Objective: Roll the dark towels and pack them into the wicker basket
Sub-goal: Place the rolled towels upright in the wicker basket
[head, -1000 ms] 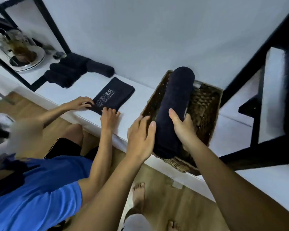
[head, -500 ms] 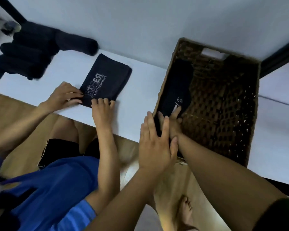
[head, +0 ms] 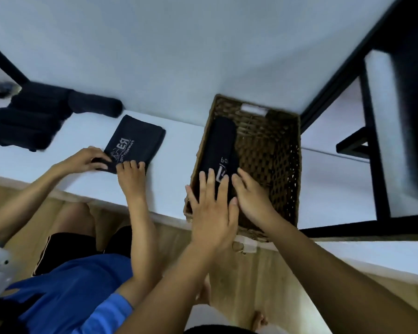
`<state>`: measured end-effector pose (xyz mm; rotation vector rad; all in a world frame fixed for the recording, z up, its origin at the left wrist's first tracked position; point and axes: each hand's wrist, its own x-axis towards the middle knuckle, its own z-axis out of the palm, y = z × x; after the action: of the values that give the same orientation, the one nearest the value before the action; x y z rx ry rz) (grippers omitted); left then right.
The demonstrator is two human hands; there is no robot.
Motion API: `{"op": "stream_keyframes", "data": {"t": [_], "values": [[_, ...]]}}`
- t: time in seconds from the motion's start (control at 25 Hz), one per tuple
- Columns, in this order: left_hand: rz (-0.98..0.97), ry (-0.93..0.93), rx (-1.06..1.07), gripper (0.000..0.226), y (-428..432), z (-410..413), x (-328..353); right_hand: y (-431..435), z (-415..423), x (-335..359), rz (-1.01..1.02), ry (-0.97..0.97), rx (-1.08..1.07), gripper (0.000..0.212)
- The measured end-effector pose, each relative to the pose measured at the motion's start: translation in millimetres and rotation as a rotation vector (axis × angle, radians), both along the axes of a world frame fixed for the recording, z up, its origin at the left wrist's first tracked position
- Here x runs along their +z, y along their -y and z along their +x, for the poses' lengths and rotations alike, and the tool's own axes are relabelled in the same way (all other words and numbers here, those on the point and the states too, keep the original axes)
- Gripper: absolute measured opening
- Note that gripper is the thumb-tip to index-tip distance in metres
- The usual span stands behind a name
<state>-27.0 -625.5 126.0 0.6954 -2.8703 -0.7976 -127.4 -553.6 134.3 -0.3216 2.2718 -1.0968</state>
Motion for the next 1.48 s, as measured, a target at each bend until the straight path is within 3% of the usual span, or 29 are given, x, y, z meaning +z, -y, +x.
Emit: {"op": "stream_keyframes", "data": {"t": [0.08, 0.2, 0.4, 0.52, 0.56, 0.64, 0.72, 0.76, 0.84, 0.88, 0.96, 1.2, 1.48], "values": [[-0.026, -0.115, -0.085, 0.058, -13, -8, 22, -22, 14, 27, -0.092, 0.059, -0.027, 0.048], [-0.096, -0.186, -0.131, 0.059, -38, -12, 52, -59, 15, 57, -0.139, -0.009, -0.062, 0.047], [-0.1, -0.33, -0.006, 0.06, -89, -1, 75, -149, 46, 109, -0.174, -0.104, 0.179, 0.051], [-0.099, -0.514, 0.051, 0.052, -155, 12, 91, -240, 54, 164, -0.217, -0.166, 0.341, 0.035], [-0.119, -0.583, 0.049, 0.046, -180, 16, 95, -268, 45, 189, -0.274, -0.225, 0.273, 0.023], [-0.182, -0.703, -0.002, 0.038, -227, 23, 102, -327, 5, 232, -0.403, -0.445, -0.111, 0.011], [-0.222, -0.77, -0.079, 0.034, -268, 25, 115, -374, -57, 258, -0.323, -0.593, -0.472, 0.031], [-0.225, -0.781, -0.12, 0.033, -284, 23, 122, -386, -83, 263, -0.211, -0.559, -0.516, 0.05], [-0.2, -0.784, -0.205, 0.034, -316, 14, 141, -401, -124, 253, -0.13, -0.258, -0.45, 0.079], [-0.16, -0.768, -0.245, 0.036, -330, 7, 150, -403, -134, 247, -0.177, -0.111, -0.426, 0.081], [-0.018, -0.68, -0.284, 0.038, -353, -12, 171, -406, -136, 241, -0.256, -0.006, -0.369, 0.078], [0.701, -0.305, -0.128, 0.031, -406, -56, 204, -448, -74, 235, -0.236, -0.071, -0.328, 0.078], [1.475, -0.121, 0.0, 0.078, -414, -40, 168, -480, 50, 211, -0.362, -0.047, -0.385, 0.092]]}}
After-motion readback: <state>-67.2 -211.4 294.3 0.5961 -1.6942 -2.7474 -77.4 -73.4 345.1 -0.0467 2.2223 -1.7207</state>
